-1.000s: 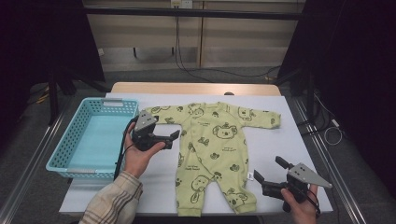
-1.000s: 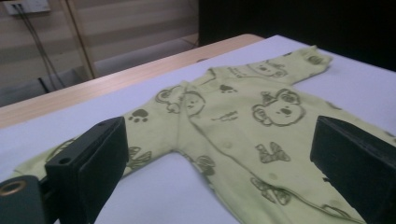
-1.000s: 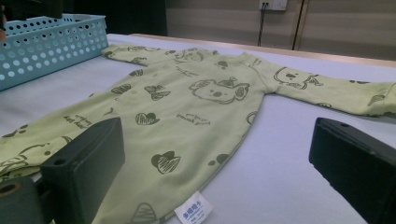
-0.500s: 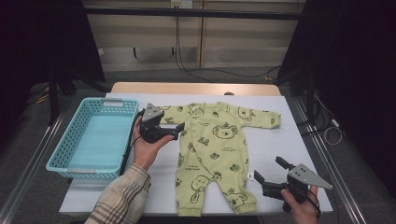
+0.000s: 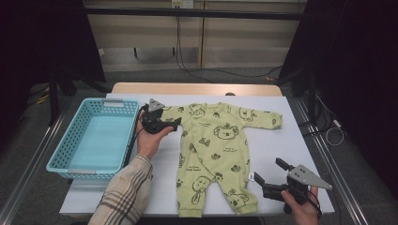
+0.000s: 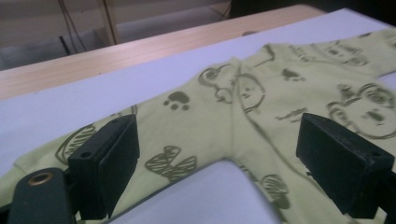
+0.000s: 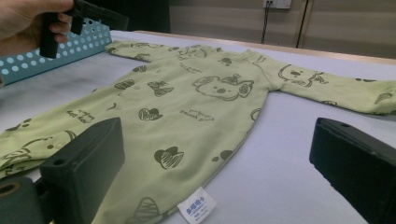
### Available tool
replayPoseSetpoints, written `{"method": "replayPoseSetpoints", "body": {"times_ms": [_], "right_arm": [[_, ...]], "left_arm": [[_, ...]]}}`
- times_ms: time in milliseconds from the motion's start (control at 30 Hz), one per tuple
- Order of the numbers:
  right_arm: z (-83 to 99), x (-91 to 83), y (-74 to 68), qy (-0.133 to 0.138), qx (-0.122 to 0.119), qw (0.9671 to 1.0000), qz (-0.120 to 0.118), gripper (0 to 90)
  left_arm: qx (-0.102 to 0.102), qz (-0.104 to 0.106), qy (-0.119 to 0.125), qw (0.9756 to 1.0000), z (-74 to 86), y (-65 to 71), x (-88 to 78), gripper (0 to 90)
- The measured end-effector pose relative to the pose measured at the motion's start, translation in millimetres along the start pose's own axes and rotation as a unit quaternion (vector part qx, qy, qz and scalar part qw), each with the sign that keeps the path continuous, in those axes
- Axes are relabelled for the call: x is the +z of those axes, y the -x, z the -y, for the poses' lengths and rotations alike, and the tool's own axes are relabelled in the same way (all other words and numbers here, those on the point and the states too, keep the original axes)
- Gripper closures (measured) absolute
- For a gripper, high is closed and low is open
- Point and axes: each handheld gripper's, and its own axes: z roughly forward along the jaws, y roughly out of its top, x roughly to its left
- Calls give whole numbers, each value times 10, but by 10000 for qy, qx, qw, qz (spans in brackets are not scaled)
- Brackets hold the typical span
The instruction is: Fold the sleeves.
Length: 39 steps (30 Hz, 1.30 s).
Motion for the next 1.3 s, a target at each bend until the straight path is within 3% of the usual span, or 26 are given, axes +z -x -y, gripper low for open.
{"method": "replayPoseSetpoints", "body": {"times_ms": [100,167,233,267,367,400,433,467,533,567,600,633,700,767,833,867,967,1033,1100,1200,1233,1300], "right_arm": [[3,1,-8,-13,52,10000,-18,27],[6,0,-9,-21,45,10000,-19,27],[8,0,-12,-7,33,10000,10,27],[6,-3,-9,-10,33,10000,2,27],[5,-7,16,19,-10,10000,27,27],[8,-9,20,13,-5,10000,34,27],[10,-11,18,1,-6,10000,36,27],[11,-9,3,-15,97,9999,20,27],[15,-6,8,-10,12,10000,24,28],[14,-5,1,-9,57,10000,20,28],[20,-7,11,-31,-16,10000,22,28],[22,-6,11,-33,-8,10000,22,28],[25,-4,13,-34,-11,10000,29,28],[25,-5,1,-24,30,10000,20,29],[28,-6,-2,-46,25,10000,-9,29],[28,-7,-4,-62,24,10000,10,29],[33,-2,-1,-83,-12,10000,-27,29],[33,3,-15,-99,39,9999,-22,28],[33,3,-21,-97,18,9999,-45,29],[35,4,-21,-119,47,9999,-47,28],[35,6,-19,-132,61,9999,-52,29],[41,9,-7,-152,-21,9999,-56,29]], "left_arm": [[-111,-275,-114,9995,0,-77,75,162],[15,-514,-287,9983,9,-116,122,195],[-76,-485,-434,9979,21,-186,178,217],[-286,-501,-360,9977,31,-187,215,235],[-136,-566,-576,9966,51,-224,267,291],[-270,-663,-500,9962,64,-216,297,301],[-170,-646,-707,9953,79,-264,303,310],[-229,-655,-740,9948,92,-280,311,338],[-327,-723,-815,9935,131,-328,344,356],[-482,-744,-790,9929,160,-327,376,362],[-334,-794,-949,9918,180,-332,386,361],[-434,-904,-862,9912,201,-313,413,362],[-634,-837,-818,9911,211,-336,420,378],[-557,-937,-835,9905,206,-346,422,432],[-635,-1008,-766,9899,219,-354,433,463],[-533,-971,-819,9905,215,-352,427,492],[-499,-849,-824,9917,205,-327,428,669],[-610,-757,-834,9918,199,-318,435,762],[-581,-716,-840,9922,198,-316,438,819],[-806,-725,-860,9904,189,-342,430,874],[-976,-696,-800,9896,184,-343,440,883],[-1003,-621,-881,9891,174,-364,421,891]]}}
